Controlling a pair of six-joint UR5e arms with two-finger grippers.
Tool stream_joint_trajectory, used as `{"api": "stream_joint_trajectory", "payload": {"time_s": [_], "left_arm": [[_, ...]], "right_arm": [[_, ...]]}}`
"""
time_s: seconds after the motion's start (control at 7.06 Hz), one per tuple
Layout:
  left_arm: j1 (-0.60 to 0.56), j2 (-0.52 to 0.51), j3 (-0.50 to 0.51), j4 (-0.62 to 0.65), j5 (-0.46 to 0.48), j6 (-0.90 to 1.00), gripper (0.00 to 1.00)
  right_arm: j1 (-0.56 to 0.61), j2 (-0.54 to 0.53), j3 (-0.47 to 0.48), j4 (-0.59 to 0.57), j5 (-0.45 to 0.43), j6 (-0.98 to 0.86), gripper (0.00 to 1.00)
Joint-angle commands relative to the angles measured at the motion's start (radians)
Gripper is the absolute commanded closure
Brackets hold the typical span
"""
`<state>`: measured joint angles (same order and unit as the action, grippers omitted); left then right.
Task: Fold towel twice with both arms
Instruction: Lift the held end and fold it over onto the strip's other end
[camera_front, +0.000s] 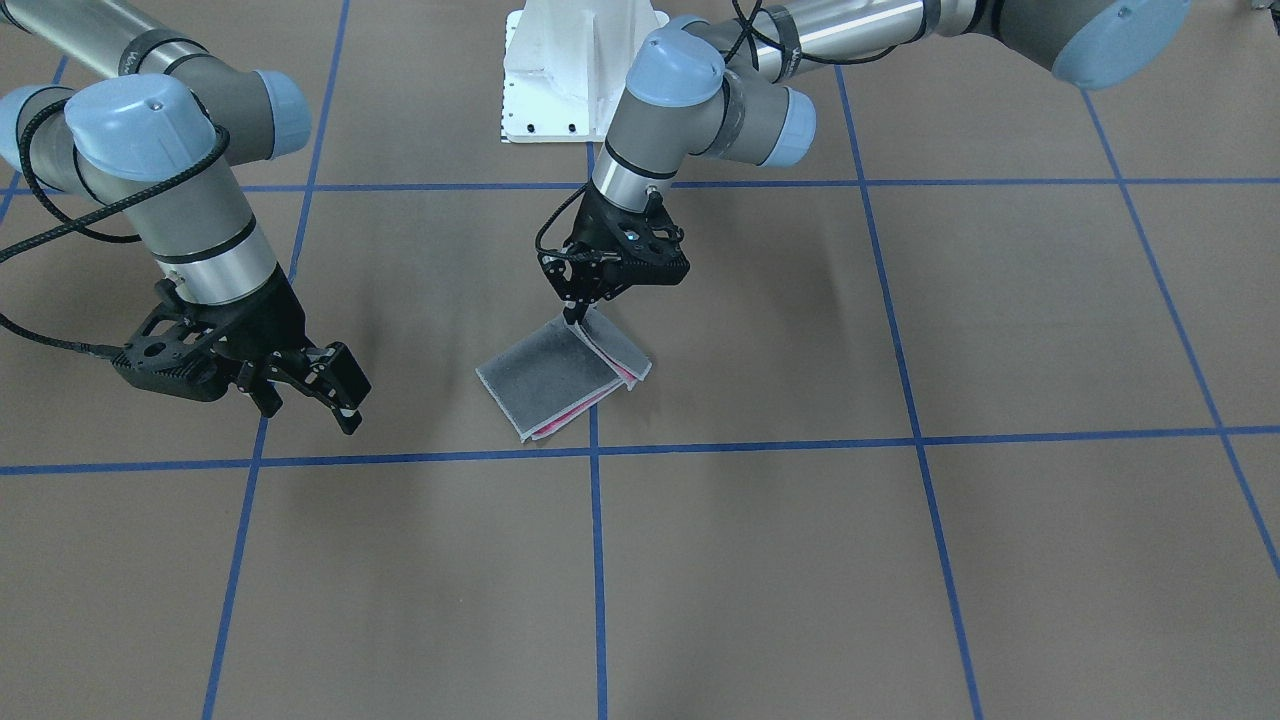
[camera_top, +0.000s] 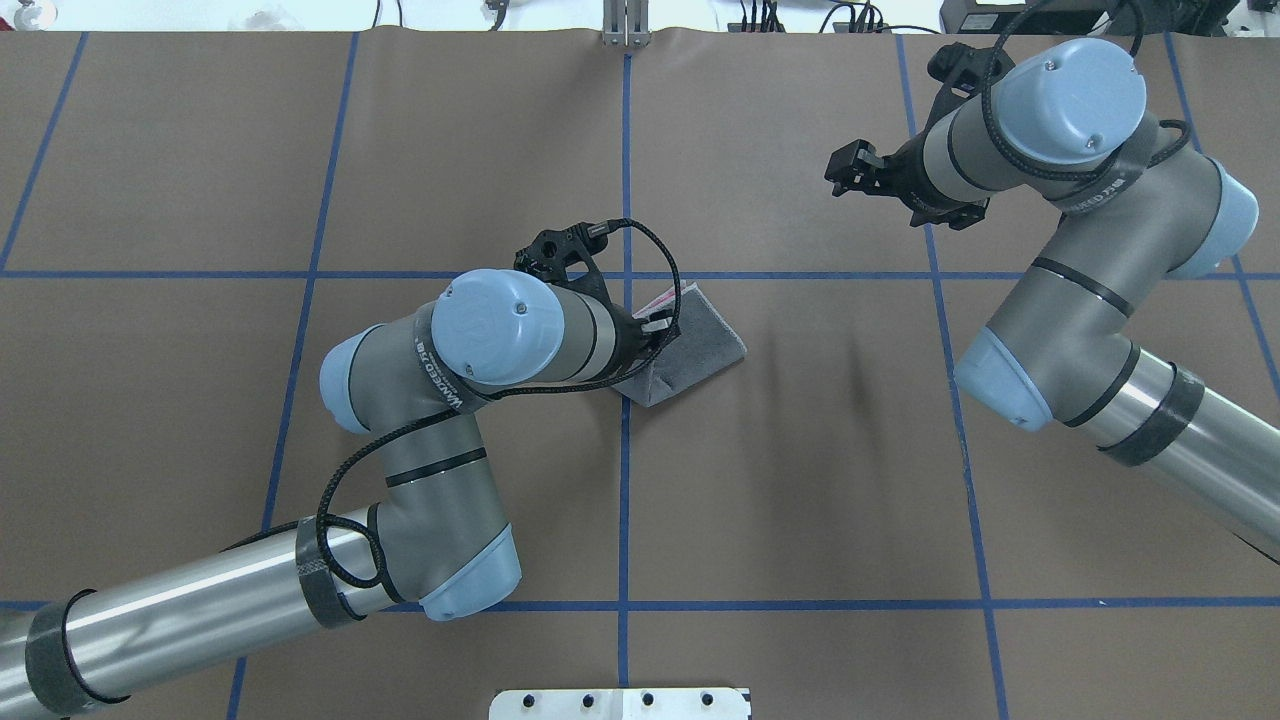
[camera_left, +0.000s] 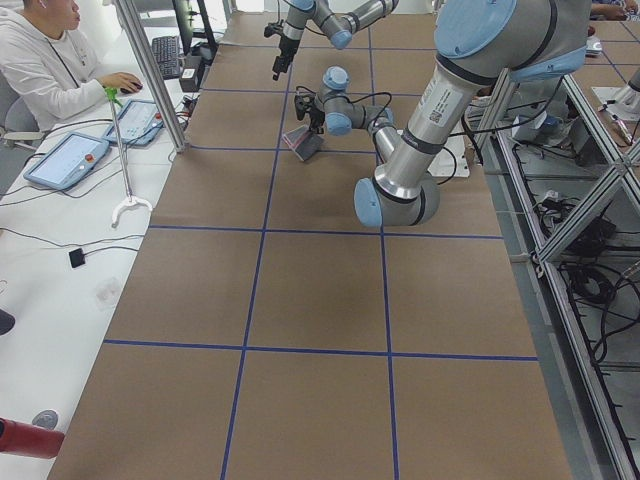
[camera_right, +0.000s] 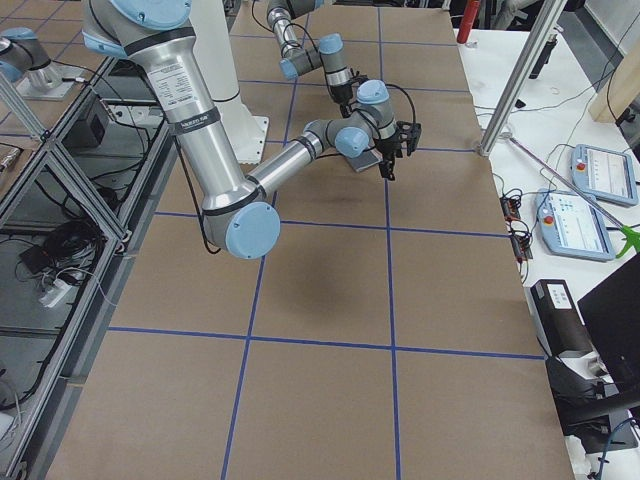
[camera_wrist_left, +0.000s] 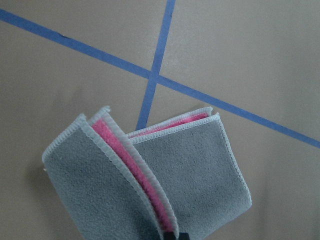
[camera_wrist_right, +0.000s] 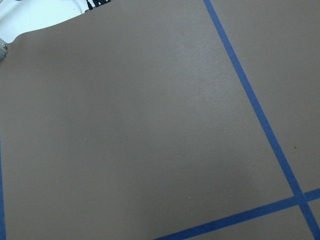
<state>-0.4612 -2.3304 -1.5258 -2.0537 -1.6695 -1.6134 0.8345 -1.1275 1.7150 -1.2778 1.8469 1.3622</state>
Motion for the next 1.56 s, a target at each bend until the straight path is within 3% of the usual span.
{"api": "stream_joint_trajectory", "payload": {"time_s": [0.0,0.43,0.85,1.42], "left_arm": [[-0.022,-0.032,-0.001,0.024,-0.003,0.001,1.00],[-0.019,-0.087,0.047,0.063,0.001,0.000,1.00],[-0.016,-0.209,0.208,0.061,0.002,0.001,1.00],[-0.013,-0.259,0.275,0.061,0.004,0.003,1.00]], "right_arm": [[-0.002,0.002,0.000,0.000,0.000,0.000,0.01],[-0.002,0.003,0.000,0.000,0.000,0.000,0.01],[-0.002,0.003,0.000,0.000,0.000,0.000,0.01],[-0.002,0.003,-0.002,0.000,-0.002,0.000,0.01]]}}
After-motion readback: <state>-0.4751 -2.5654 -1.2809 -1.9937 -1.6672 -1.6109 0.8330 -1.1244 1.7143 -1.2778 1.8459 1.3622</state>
